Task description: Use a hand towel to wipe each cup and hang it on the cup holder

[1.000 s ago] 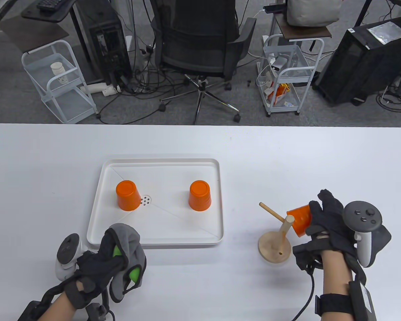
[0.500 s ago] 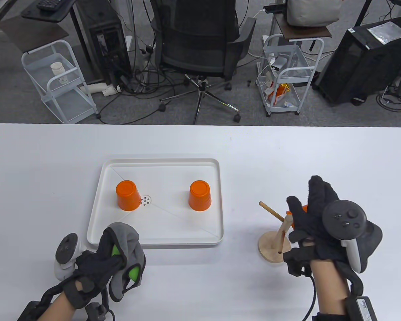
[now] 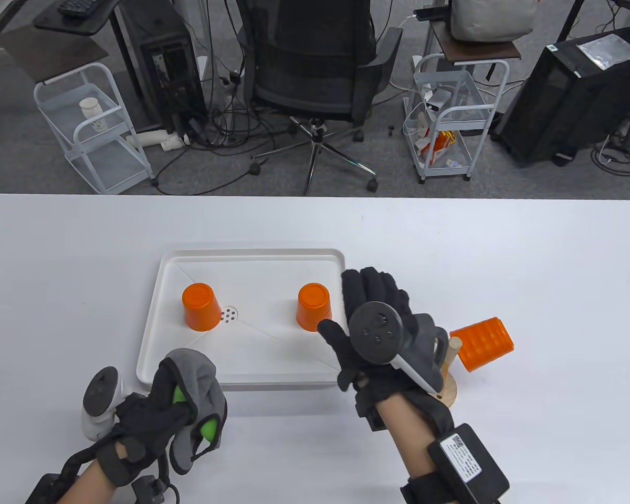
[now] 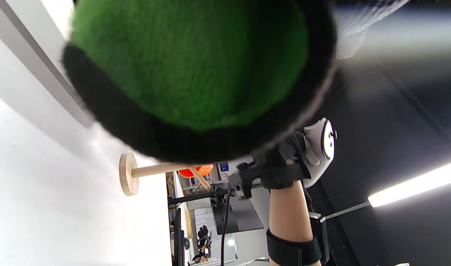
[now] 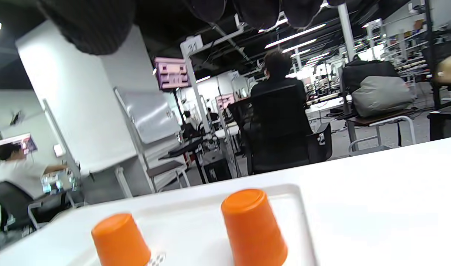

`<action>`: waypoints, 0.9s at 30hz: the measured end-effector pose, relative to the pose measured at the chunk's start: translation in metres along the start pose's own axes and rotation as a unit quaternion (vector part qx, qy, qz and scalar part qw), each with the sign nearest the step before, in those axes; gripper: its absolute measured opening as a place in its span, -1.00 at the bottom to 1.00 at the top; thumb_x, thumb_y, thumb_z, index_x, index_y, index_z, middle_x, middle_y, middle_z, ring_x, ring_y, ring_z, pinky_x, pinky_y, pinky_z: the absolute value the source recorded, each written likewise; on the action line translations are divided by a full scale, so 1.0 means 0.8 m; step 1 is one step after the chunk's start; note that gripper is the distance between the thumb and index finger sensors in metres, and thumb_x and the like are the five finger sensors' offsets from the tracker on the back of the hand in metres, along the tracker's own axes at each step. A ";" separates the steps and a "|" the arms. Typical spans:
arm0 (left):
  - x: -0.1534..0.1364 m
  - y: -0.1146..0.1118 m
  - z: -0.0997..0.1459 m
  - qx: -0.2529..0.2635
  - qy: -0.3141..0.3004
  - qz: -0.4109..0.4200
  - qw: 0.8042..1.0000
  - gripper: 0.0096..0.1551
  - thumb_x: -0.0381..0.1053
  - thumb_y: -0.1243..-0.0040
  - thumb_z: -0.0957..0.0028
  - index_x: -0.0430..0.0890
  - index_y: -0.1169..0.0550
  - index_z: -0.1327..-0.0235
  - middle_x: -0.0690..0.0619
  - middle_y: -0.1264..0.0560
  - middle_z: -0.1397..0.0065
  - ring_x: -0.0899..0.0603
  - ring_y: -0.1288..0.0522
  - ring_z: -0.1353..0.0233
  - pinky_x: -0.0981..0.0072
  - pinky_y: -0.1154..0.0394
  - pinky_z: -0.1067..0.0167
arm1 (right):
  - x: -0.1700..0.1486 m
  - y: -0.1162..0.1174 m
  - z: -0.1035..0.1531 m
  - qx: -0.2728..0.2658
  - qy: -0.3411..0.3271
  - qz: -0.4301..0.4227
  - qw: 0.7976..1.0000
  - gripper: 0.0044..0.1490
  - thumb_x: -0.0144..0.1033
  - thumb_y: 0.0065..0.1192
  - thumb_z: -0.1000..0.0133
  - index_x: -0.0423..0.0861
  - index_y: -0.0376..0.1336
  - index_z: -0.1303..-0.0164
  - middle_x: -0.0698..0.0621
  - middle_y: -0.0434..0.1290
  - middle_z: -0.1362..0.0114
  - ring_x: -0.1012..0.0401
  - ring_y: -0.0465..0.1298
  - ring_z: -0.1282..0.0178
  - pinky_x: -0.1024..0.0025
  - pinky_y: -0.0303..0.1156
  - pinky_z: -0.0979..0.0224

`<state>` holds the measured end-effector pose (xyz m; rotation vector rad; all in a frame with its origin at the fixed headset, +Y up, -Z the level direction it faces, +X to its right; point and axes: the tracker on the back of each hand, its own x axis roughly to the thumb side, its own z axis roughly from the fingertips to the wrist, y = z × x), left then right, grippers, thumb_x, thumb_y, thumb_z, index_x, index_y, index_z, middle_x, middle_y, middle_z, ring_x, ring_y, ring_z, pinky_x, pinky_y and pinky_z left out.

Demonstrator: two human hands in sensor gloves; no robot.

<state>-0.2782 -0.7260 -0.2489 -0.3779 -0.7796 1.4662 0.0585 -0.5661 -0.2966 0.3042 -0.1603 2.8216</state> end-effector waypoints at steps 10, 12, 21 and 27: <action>0.002 0.002 0.001 0.002 -0.007 0.005 1.000 -0.04 0.41 -0.06 -0.09 0.35 0.25 -0.44 -0.04 0.22 -0.67 -0.25 -0.52 -0.28 -0.26 -0.42 -0.28 | 0.026 0.107 -0.080 0.128 0.052 0.053 0.989 0.12 0.22 0.10 -0.08 0.07 -0.37 -0.60 -0.17 -0.32 -0.77 -0.33 -0.19 -0.70 -0.29 -0.20 -0.67; 0.003 0.003 0.001 0.002 -0.009 0.007 1.000 -0.05 0.41 -0.06 -0.09 0.35 0.25 -0.44 -0.04 0.22 -0.67 -0.25 -0.52 -0.28 -0.26 -0.42 -0.28 | 0.023 0.123 -0.093 0.142 0.067 0.055 0.986 0.11 0.22 0.10 -0.08 0.09 -0.38 -0.59 -0.16 -0.34 -0.77 -0.33 -0.20 -0.70 -0.30 -0.22 -0.67; 0.003 0.003 0.002 -0.003 -0.011 0.010 1.000 -0.05 0.41 -0.06 -0.09 0.35 0.24 -0.44 -0.04 0.22 -0.67 -0.25 -0.52 -0.28 -0.26 -0.42 -0.28 | 0.000 0.180 -0.129 0.160 0.135 0.037 0.977 0.09 0.21 0.10 -0.09 0.16 -0.39 -0.58 -0.14 -0.39 -0.77 -0.35 -0.25 -0.69 -0.33 -0.26 -0.66; 0.003 0.003 0.002 -0.004 -0.010 0.009 1.000 -0.05 0.41 -0.06 -0.10 0.35 0.24 -0.44 -0.04 0.22 -0.67 -0.25 -0.52 -0.28 -0.26 -0.42 -0.28 | -0.005 0.199 -0.133 0.144 0.152 0.046 0.977 -0.04 0.12 0.09 -0.11 0.27 -0.31 -0.57 -0.12 -0.32 -0.76 -0.36 -0.10 -0.66 -0.35 -0.16 -0.65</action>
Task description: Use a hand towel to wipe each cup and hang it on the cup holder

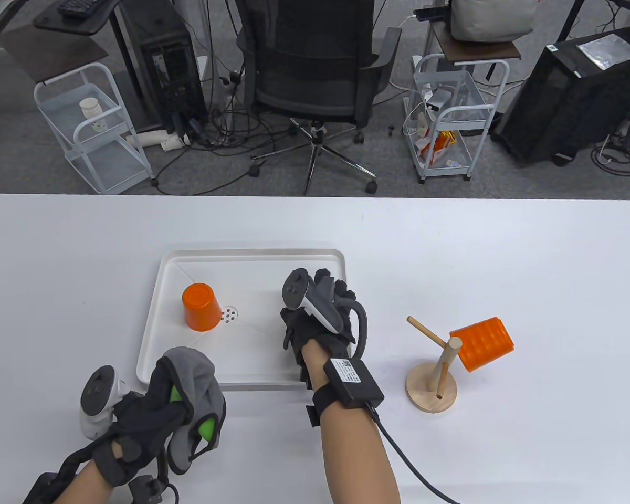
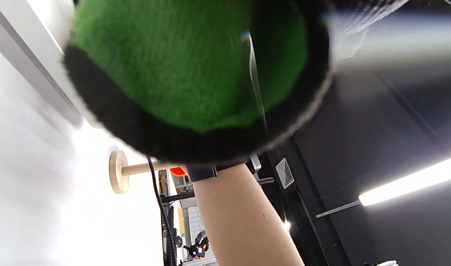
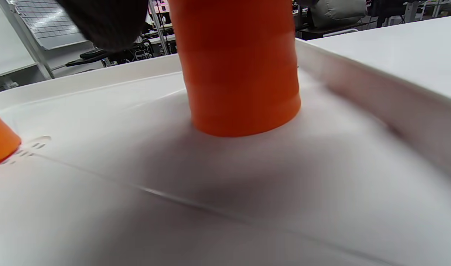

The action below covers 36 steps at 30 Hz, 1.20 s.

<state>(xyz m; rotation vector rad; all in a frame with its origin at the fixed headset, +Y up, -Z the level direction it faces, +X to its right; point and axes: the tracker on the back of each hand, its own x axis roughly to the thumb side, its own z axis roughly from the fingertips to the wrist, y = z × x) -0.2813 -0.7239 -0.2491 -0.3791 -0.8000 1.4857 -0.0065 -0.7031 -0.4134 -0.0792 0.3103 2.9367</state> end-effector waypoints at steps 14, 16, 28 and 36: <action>0.001 0.001 0.000 0.001 -0.004 0.000 1.000 -0.05 0.41 -0.06 -0.10 0.35 0.24 -0.44 -0.04 0.22 -0.67 -0.25 -0.52 -0.29 -0.27 -0.41 -0.28 | -0.007 -0.018 0.030 -0.105 -0.053 -0.035 0.992 -0.14 -0.02 0.16 -0.07 0.12 -0.10 -0.53 -0.22 0.01 -0.66 -0.24 0.30 -0.55 -0.24 0.20 -0.58; 0.001 0.001 0.000 0.001 -0.004 0.000 1.000 -0.05 0.41 -0.06 -0.10 0.35 0.25 -0.44 -0.04 0.22 -0.67 -0.25 -0.52 -0.29 -0.27 -0.41 -0.28 | -0.009 -0.023 0.042 -0.121 -0.070 -0.045 0.989 -0.14 0.01 0.15 -0.06 0.09 -0.09 -0.53 -0.26 0.06 -0.64 -0.24 0.36 -0.50 -0.24 0.26 -0.55; 0.000 0.000 0.001 0.000 0.000 -0.006 1.000 -0.05 0.41 -0.06 -0.09 0.35 0.24 -0.44 -0.03 0.22 -0.67 -0.26 -0.51 -0.29 -0.27 -0.41 -0.28 | -0.023 -0.044 0.121 -0.160 -0.139 -0.162 0.964 -0.11 0.07 0.12 -0.06 -0.03 -0.07 -0.52 -0.33 0.19 -0.55 -0.21 0.52 -0.34 -0.22 0.40 -0.41; 0.000 0.000 0.000 0.000 0.004 -0.007 1.000 -0.05 0.41 -0.06 -0.09 0.35 0.24 -0.44 -0.02 0.22 -0.67 -0.26 -0.51 -0.29 -0.28 -0.40 -0.28 | -0.033 -0.035 0.164 -0.158 -0.184 -0.275 0.930 -0.10 0.11 0.08 -0.07 -0.08 -0.06 -0.51 -0.34 0.25 -0.50 -0.19 0.59 -0.24 -0.20 0.46 -0.34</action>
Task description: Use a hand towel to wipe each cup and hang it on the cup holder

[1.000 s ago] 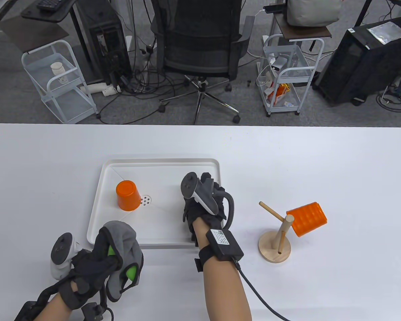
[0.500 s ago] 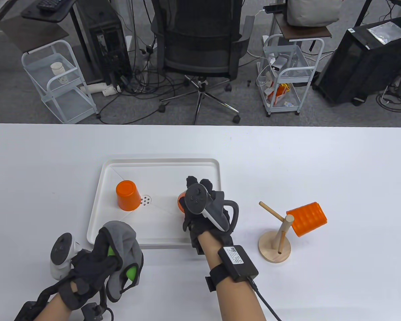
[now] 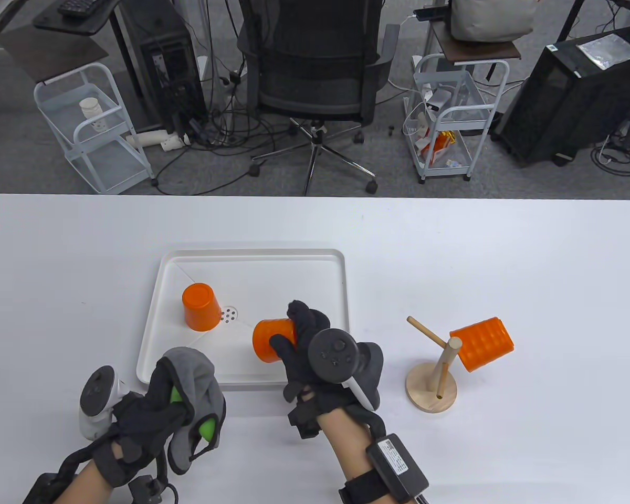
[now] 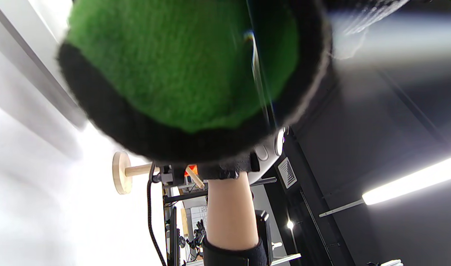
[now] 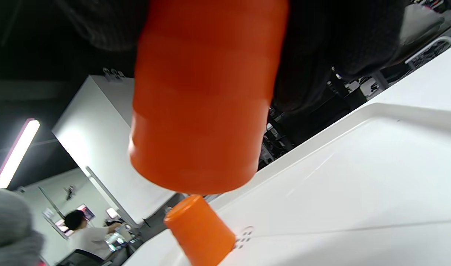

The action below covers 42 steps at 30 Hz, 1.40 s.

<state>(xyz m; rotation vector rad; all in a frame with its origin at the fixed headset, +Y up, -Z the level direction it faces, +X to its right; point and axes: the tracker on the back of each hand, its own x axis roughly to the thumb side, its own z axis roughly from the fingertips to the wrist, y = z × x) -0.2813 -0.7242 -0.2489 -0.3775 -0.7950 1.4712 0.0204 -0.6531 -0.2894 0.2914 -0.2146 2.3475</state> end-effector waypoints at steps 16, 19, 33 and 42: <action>-0.002 -0.006 -0.002 -0.012 0.005 -0.012 1.000 -0.02 0.42 -0.06 -0.09 0.29 0.25 -0.45 0.04 0.16 -0.72 -0.30 -0.50 -0.31 -0.30 -0.39 -0.29 | -0.003 0.031 0.051 0.014 -0.030 -0.224 0.974 -0.07 0.16 0.04 -0.09 -0.15 -0.05 -0.50 -0.35 0.33 -0.45 -0.14 0.67 -0.12 -0.14 0.54 -0.25; -0.003 -0.008 -0.003 -0.017 0.005 -0.012 1.000 -0.01 0.42 -0.06 -0.09 0.24 0.24 -0.46 0.09 0.09 -0.74 -0.31 -0.51 -0.32 -0.31 -0.39 -0.29 | -0.004 0.039 0.057 0.028 -0.029 -0.248 0.968 -0.07 0.17 0.03 -0.09 -0.15 -0.05 -0.50 -0.35 0.33 -0.45 -0.13 0.67 -0.11 -0.14 0.55 -0.24; -0.007 -0.018 -0.006 -0.053 -0.001 -0.012 0.999 -0.06 0.47 -0.02 -0.06 0.09 -0.07 -0.60 0.12 -0.16 -0.75 -0.44 -0.48 -0.42 -0.39 -0.36 -0.30 | -0.001 0.053 0.070 0.058 -0.028 -0.281 0.958 -0.07 0.18 0.03 -0.09 -0.15 -0.06 -0.50 -0.35 0.33 -0.44 -0.11 0.68 -0.07 -0.12 0.56 -0.22; -0.005 -0.025 -0.007 -0.088 -0.002 -0.039 0.995 0.05 0.61 0.19 0.08 0.08 -0.14 -0.62 0.11 -0.17 -0.76 -0.49 -0.47 -0.42 -0.43 -0.34 -0.29 | 0.012 0.061 0.080 0.070 -0.040 -0.264 0.961 -0.05 0.18 0.01 -0.10 -0.18 -0.08 -0.50 -0.35 0.32 -0.43 -0.10 0.68 -0.05 -0.12 0.57 -0.20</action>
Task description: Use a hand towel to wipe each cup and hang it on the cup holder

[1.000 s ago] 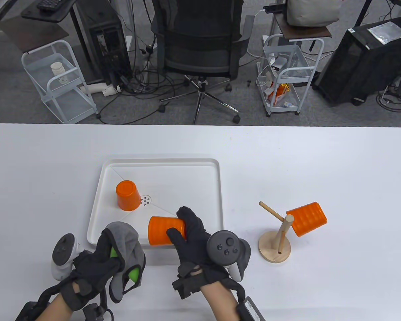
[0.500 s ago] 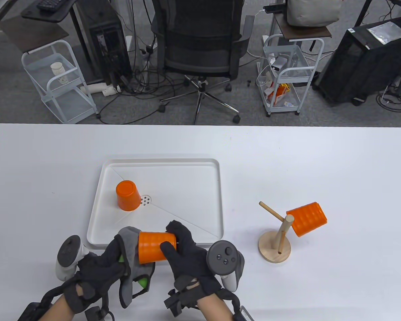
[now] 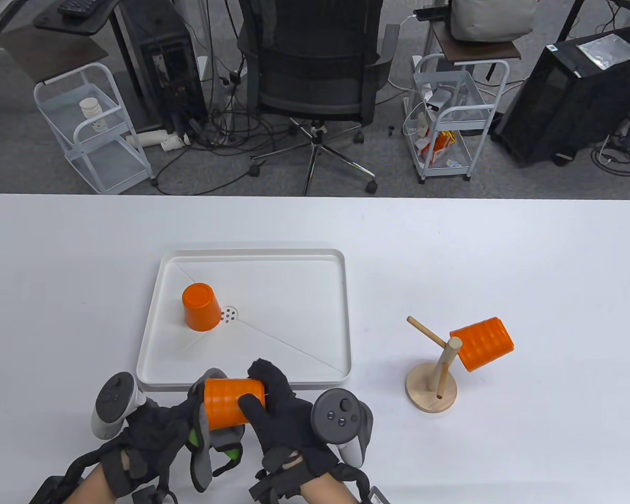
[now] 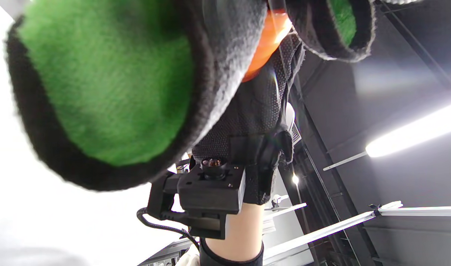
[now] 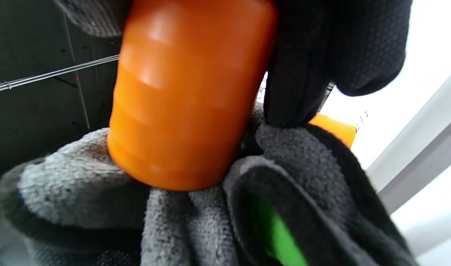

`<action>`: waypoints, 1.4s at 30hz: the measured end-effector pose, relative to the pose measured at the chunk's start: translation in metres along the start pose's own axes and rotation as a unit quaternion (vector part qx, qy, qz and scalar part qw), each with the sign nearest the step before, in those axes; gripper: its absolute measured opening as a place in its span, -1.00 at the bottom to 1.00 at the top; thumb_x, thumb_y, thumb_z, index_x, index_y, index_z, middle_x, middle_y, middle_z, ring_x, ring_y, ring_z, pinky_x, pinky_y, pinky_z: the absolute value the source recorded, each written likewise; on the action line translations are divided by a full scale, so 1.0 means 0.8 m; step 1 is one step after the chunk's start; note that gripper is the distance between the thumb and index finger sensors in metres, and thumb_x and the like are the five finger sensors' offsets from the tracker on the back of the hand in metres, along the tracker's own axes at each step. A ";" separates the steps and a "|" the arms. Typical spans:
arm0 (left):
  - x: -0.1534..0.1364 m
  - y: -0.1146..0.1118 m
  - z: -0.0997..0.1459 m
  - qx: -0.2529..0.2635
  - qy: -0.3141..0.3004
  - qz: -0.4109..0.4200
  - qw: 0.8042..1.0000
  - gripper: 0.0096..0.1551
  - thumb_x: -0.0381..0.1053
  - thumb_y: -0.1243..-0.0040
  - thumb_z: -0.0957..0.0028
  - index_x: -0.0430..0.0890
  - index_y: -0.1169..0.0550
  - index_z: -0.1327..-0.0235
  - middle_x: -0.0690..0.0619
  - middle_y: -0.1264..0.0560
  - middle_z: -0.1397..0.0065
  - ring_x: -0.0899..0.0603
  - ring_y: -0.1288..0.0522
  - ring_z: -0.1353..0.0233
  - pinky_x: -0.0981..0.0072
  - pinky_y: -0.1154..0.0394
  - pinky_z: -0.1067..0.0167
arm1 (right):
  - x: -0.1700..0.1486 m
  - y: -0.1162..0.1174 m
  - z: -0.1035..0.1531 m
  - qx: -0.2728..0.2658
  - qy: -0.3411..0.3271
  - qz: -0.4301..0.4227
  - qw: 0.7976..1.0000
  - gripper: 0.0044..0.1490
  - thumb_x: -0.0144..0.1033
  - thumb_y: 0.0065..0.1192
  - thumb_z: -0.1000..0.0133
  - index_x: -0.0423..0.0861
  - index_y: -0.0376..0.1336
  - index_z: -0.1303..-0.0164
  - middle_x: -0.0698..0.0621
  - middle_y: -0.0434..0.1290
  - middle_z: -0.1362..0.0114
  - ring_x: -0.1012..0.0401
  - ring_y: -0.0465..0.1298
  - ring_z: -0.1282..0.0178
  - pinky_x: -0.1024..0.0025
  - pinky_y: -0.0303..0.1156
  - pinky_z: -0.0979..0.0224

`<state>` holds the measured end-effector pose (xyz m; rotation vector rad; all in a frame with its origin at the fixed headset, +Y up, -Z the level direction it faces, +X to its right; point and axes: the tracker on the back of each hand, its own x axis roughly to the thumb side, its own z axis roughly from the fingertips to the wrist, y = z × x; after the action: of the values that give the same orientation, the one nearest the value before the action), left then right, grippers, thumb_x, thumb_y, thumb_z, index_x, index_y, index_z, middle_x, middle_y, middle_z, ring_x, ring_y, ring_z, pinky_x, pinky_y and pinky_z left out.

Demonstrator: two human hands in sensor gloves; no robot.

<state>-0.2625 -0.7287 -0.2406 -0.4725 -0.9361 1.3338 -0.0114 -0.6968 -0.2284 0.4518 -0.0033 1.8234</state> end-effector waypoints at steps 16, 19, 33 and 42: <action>0.004 -0.005 -0.007 -0.045 0.041 -0.069 0.996 0.07 0.62 0.19 0.16 0.10 -0.27 -0.60 0.14 -0.25 -0.74 -0.56 -0.37 -0.46 -0.53 -0.22 -0.33 | -0.001 0.014 0.004 0.029 0.011 0.029 0.999 -0.02 0.20 -0.01 -0.09 -0.28 -0.03 -0.46 -0.40 0.41 -0.31 -0.06 0.73 0.11 -0.09 0.63 -0.07; 0.015 -0.005 -0.010 -0.067 0.052 -0.141 0.986 0.05 0.62 0.19 0.15 0.13 -0.24 -0.61 0.18 -0.22 -0.75 -0.55 -0.34 -0.49 -0.53 -0.20 -0.35 | -0.001 0.014 0.004 0.034 0.019 0.019 0.999 -0.01 0.20 -0.01 -0.09 -0.31 -0.02 -0.45 -0.41 0.42 -0.29 -0.06 0.74 0.14 -0.08 0.64 -0.04; 0.050 -0.009 -0.016 -0.084 0.032 -0.357 0.930 -0.01 0.62 0.18 0.15 0.22 -0.23 -0.58 0.28 -0.19 -0.75 -0.44 -0.32 -0.54 -0.46 -0.25 -0.37 | -0.001 0.012 0.003 0.044 0.020 -0.012 0.999 -0.01 0.21 -0.03 -0.09 -0.33 -0.01 -0.44 -0.41 0.44 -0.27 -0.04 0.75 0.19 -0.07 0.65 -0.01; 0.008 -0.004 -0.015 -0.063 0.076 -0.062 0.993 0.01 0.63 0.25 0.09 0.15 -0.27 -0.60 0.22 -0.24 -0.74 -0.49 -0.24 -0.55 -0.47 -0.20 -0.36 | 0.001 0.014 0.005 0.033 -0.009 0.038 0.999 -0.03 0.18 -0.02 -0.09 -0.28 -0.06 -0.46 -0.39 0.38 -0.34 -0.07 0.72 0.12 -0.11 0.62 -0.06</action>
<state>-0.2513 -0.7209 -0.2432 -0.5939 -0.9114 1.1155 -0.0205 -0.7005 -0.2224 0.5213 0.0271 1.8980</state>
